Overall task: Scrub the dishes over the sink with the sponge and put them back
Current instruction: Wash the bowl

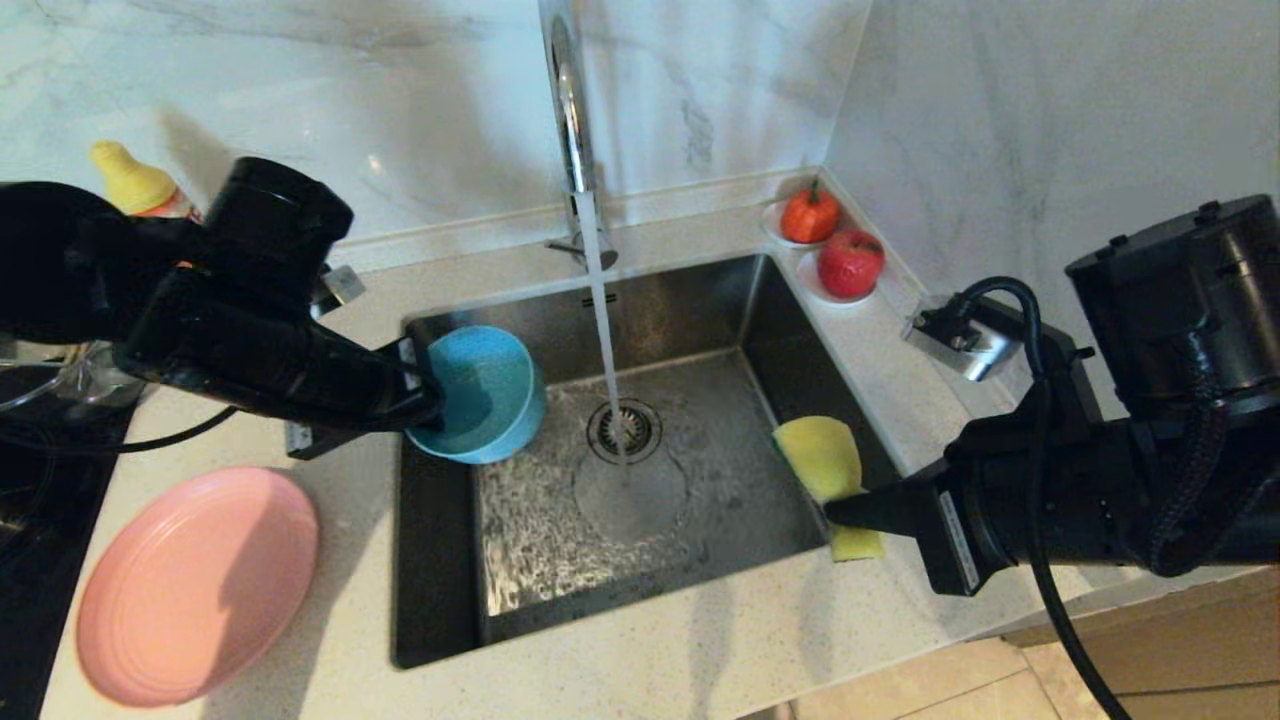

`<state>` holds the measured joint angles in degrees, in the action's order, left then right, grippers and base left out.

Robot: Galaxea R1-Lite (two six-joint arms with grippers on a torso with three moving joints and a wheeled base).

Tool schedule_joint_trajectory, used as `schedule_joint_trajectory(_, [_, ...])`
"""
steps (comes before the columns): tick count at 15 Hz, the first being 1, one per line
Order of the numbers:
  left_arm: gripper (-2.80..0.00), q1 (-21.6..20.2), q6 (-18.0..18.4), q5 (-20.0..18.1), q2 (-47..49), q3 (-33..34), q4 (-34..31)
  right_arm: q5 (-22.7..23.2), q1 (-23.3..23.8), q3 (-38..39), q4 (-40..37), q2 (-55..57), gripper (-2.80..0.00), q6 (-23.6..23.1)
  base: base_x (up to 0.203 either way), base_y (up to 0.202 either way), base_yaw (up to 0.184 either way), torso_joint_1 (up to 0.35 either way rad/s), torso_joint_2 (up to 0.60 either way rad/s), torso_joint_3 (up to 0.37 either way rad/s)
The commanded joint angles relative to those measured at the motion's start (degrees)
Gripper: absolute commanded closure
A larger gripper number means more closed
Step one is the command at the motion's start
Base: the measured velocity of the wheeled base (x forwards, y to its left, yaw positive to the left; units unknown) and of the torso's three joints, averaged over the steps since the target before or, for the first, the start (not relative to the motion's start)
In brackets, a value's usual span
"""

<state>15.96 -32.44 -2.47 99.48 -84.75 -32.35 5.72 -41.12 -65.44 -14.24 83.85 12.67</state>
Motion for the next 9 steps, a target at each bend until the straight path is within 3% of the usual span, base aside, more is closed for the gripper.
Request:
schedule_joint_trajectory(1, [0.00,2.22,-0.91,-0.06,6.12,-2.22,-0.01,0.08,-0.02,-0.05,-0.01,2.31,0.00,0.08,0.000,0.000,0.000,0.000,0.00,0.000])
schedule_joint_trajectory(5, [0.00,3.81,-3.67,-0.07,10.93,-3.10,5.06,0.17,-0.05,-0.04,1.00,2.62,0.00,0.08,0.000,0.000,0.000,0.000,0.00,0.000])
schedule_joint_trajectory(7, [0.00,5.23,-6.79,0.01,13.87,-5.44,5.66,0.17,-0.01,-0.04,1.06,2.44,0.00,0.08,0.000,0.000,0.000,0.000,0.00,0.000])
schedule_joint_trajectory(9, [0.00,5.79,-7.43,0.06,16.25,-7.38,5.69,0.12,-0.03,-0.48,1.06,2.52,0.00,-0.08,0.000,0.000,0.000,0.000,0.00,0.000])
